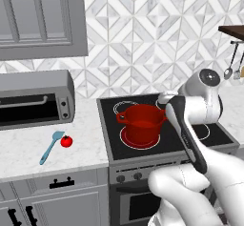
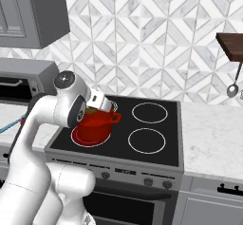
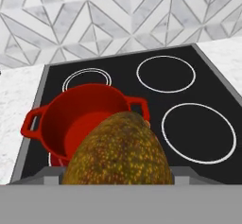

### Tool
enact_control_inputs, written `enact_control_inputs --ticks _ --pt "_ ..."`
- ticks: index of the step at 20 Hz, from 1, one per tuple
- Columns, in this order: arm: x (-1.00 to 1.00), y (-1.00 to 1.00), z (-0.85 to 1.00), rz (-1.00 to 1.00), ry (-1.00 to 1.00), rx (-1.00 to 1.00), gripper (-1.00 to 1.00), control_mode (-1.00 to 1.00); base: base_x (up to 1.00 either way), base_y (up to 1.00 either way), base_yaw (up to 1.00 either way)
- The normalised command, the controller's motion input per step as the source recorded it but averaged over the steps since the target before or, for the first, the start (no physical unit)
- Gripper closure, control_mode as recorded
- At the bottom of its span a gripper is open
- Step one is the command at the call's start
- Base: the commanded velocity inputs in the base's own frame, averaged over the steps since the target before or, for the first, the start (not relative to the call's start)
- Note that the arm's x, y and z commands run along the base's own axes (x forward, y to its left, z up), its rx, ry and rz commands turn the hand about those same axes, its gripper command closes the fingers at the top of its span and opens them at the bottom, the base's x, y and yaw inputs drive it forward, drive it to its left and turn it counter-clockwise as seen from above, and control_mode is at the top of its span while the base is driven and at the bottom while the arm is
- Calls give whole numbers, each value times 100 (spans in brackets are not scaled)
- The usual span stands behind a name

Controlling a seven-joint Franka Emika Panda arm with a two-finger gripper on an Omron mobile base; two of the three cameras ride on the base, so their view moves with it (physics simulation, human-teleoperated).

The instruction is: Put the avocado and tomato in the pot. Retrieve the spatula and lightly stir the vegetables in the pot.

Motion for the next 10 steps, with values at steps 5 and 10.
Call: enact_control_inputs --ticks 5,10 --pt "34 38 -27 0 1 0 100 -100 0 0 0" --pt "50 60 -34 0 7 -2 100 -100 0 0 0"
